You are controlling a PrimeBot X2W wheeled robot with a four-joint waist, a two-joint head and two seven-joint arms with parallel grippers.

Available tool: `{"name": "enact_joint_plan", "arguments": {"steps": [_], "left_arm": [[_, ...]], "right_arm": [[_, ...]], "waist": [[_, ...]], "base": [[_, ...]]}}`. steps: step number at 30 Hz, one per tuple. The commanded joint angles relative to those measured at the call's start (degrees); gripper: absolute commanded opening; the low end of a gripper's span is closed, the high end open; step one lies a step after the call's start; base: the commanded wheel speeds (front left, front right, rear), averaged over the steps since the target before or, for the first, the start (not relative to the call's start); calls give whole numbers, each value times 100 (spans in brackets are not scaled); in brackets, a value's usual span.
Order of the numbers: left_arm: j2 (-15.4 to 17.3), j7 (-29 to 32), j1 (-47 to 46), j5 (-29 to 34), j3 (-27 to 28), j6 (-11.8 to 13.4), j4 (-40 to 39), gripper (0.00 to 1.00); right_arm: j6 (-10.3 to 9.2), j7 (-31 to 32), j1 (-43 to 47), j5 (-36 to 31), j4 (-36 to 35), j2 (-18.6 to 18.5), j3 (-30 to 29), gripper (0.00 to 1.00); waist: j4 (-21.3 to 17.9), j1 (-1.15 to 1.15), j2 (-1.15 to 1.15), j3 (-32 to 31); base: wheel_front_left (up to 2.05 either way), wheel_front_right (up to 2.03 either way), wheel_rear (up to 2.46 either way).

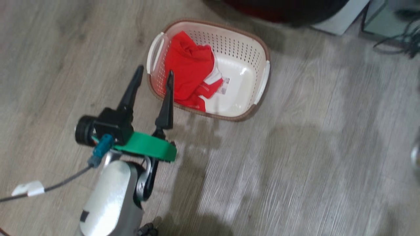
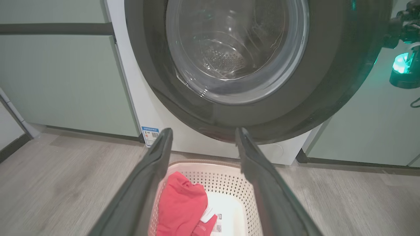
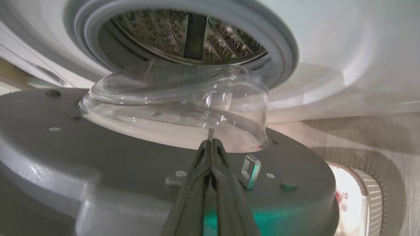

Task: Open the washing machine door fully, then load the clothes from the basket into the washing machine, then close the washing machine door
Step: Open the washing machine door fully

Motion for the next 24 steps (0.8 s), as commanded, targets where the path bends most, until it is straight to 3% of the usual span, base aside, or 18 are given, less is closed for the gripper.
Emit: {"name": "enact_joint_plan", "arguments": {"steps": [1, 24], "left_arm": [[87, -55, 110, -23, 137, 16, -128, 100], [87, -55, 736, 89, 143, 67, -14, 100]], "right_arm": [[5, 110, 32, 74, -260, 284, 89, 0], [5, 649, 1897, 968, -1289, 683, 321, 0]], "waist": [[45, 0, 0, -132], [461, 0, 0, -1175]], "base": [[0, 0, 0], [0, 0, 0]]}}
